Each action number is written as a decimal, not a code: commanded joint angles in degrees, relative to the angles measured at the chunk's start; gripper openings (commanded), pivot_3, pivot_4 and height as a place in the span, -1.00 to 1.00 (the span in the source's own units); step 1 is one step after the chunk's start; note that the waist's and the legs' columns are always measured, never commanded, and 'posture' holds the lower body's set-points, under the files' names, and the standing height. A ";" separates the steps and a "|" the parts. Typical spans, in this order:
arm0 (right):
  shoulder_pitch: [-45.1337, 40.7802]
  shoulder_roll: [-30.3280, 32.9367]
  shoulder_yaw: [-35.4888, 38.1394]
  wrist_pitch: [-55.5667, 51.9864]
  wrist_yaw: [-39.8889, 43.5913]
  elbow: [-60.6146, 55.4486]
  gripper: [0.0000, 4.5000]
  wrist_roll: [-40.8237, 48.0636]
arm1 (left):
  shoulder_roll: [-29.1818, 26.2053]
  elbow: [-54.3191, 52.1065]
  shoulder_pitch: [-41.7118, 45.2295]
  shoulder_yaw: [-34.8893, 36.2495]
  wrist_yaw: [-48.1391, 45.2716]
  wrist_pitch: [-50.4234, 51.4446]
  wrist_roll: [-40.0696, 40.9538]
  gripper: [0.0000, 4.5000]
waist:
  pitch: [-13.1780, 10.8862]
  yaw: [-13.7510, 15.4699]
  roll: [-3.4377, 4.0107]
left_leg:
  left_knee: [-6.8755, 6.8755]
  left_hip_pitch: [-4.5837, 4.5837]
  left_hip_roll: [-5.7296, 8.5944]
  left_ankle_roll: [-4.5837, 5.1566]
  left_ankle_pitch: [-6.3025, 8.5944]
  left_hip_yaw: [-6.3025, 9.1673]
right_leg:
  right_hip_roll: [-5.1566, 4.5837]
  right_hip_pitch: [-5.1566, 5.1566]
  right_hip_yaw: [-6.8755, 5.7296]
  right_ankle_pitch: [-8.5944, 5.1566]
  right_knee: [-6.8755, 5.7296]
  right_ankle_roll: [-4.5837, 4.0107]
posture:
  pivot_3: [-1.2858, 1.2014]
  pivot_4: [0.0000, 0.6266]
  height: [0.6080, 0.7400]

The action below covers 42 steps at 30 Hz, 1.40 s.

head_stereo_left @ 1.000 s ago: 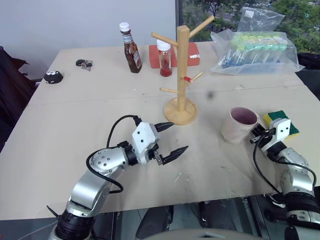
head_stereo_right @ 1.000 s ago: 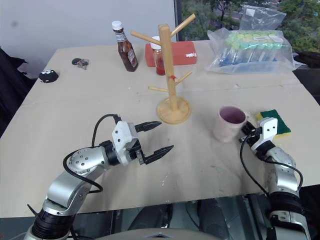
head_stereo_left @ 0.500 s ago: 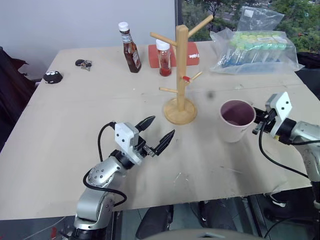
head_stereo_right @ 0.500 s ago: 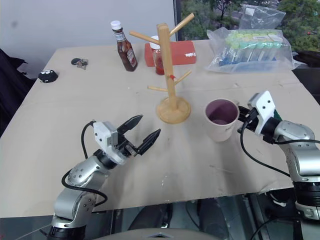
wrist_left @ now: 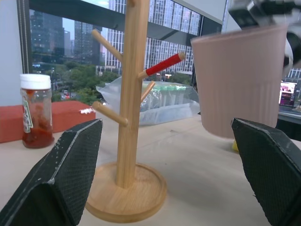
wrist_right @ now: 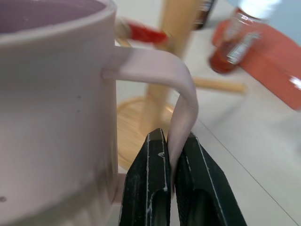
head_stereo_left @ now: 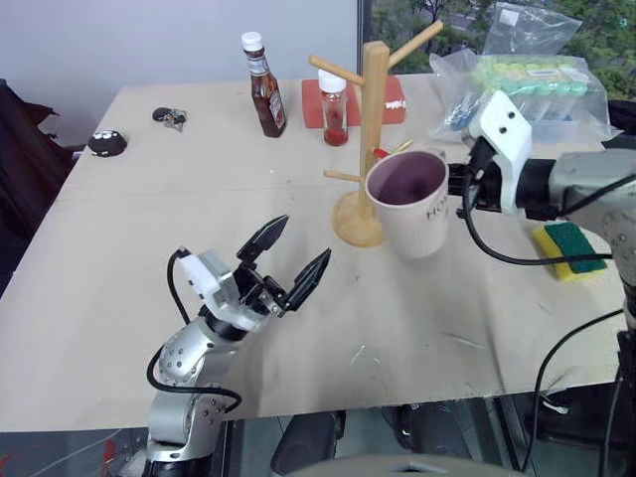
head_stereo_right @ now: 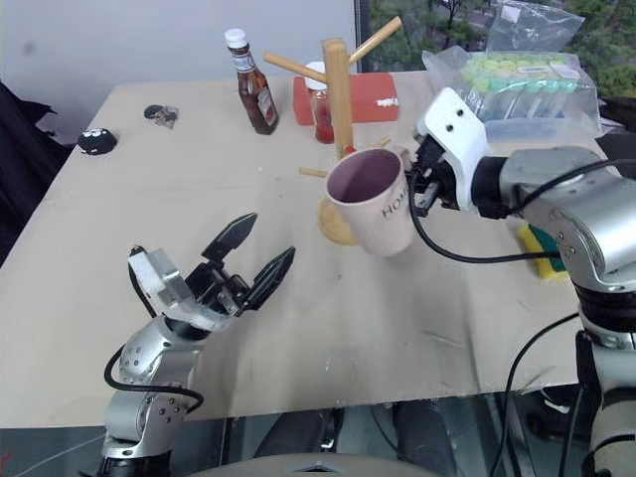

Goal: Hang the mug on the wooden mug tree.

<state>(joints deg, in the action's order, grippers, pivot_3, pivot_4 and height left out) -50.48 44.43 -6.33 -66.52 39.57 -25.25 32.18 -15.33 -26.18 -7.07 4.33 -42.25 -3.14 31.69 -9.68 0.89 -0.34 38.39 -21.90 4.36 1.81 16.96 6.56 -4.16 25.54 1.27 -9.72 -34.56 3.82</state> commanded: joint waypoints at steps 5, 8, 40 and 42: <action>-6.96 -0.95 -3.96 -4.67 -0.61 0.00 -0.97 -0.97 | -0.05 -0.69 -1.58 -1.92 -2.84 -3.58 0.24 1.00 | 0.01 -0.07 -0.02 | -0.01 -0.06 0.03 0.00 0.00 -0.03 | -0.02 0.08 0.01 0.01 0.01 -0.01 | 0.03 -0.52 0.95; -8.29 -1.30 -6.08 -4.79 -1.17 0.77 -0.97 -2.42 | 0.02 -0.39 -1.63 -2.65 -3.15 -3.99 0.08 1.00 | 0.01 -0.11 -0.02 | -0.01 -0.04 0.02 0.00 0.00 -0.04 | -0.01 0.09 0.02 0.01 -0.03 -0.02 | 0.03 -0.52 0.95; -12.57 -9.62 -3.85 -4.97 -4.86 9.05 0.98 -9.42 | 0.25 0.15 1.71 -2.08 -0.60 -6.05 -0.08 1.00 | 0.04 -0.23 -0.02 | 0.02 0.01 0.02 -0.01 -0.01 -0.06 | 0.04 0.12 0.04 0.05 -0.21 -0.07 | 0.03 -0.52 0.95; -11.39 -8.72 -1.49 -6.96 -4.34 8.40 0.98 -8.11 | 0.41 0.01 1.69 -1.99 -0.28 -6.05 0.04 1.00 | 0.05 -0.07 -0.04 | 0.02 0.01 0.02 -0.01 -0.01 -0.05 | 0.04 0.12 0.04 0.05 -0.21 -0.07 | 0.03 -0.52 0.95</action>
<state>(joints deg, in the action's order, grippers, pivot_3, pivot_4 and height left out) -61.93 34.45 -11.32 -72.09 34.79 -14.92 22.95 -15.05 -24.18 -5.33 1.76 -42.88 -8.02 31.08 -9.63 0.82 -0.38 38.41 -21.90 4.38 1.80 16.95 6.51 -4.13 25.66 1.30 -9.67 -34.77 3.75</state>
